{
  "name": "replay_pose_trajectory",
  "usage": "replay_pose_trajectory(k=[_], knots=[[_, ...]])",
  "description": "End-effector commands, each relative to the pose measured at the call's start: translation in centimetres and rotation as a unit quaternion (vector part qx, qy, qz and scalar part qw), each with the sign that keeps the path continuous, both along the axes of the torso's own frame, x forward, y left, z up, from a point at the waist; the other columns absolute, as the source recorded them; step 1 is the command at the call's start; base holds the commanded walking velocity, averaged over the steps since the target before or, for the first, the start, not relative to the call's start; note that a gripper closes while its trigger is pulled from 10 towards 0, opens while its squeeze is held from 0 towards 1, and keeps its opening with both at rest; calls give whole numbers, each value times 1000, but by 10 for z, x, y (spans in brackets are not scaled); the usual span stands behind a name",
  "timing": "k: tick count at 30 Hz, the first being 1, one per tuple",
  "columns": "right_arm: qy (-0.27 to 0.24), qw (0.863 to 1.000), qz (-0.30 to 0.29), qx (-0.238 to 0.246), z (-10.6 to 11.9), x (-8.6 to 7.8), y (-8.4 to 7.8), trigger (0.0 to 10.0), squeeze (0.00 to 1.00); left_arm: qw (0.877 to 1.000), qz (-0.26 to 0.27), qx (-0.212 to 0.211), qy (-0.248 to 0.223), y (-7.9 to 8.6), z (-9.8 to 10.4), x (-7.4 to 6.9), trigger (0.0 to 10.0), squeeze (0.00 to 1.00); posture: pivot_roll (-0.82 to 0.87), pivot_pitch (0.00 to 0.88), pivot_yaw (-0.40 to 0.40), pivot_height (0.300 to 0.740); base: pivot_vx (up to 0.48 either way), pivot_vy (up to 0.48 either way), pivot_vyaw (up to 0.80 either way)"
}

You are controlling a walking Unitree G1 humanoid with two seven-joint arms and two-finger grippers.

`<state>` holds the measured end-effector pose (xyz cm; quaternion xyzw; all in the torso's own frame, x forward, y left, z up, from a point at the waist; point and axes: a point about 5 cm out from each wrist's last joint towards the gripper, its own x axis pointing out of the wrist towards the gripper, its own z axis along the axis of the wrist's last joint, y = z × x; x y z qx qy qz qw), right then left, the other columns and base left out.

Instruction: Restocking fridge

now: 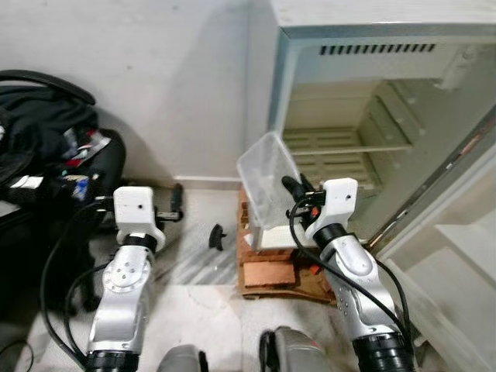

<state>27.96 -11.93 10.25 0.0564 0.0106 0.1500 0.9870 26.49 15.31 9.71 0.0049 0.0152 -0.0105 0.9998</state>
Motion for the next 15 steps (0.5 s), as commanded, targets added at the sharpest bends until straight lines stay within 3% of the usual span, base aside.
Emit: replay_pose_trajectory(k=[1,15], knots=[[-28,998,-63,1,15,11,-20,10000,0,1000,-6,4,14,0,-5,-4,10000,0,43,111,-8,740,0,0,0],[-10,999,-40,5,9,5,-25,10000,0,1000,-17,1,14,-2,-5,-7,10000,0,45,116,-11,740,0,0,0]])
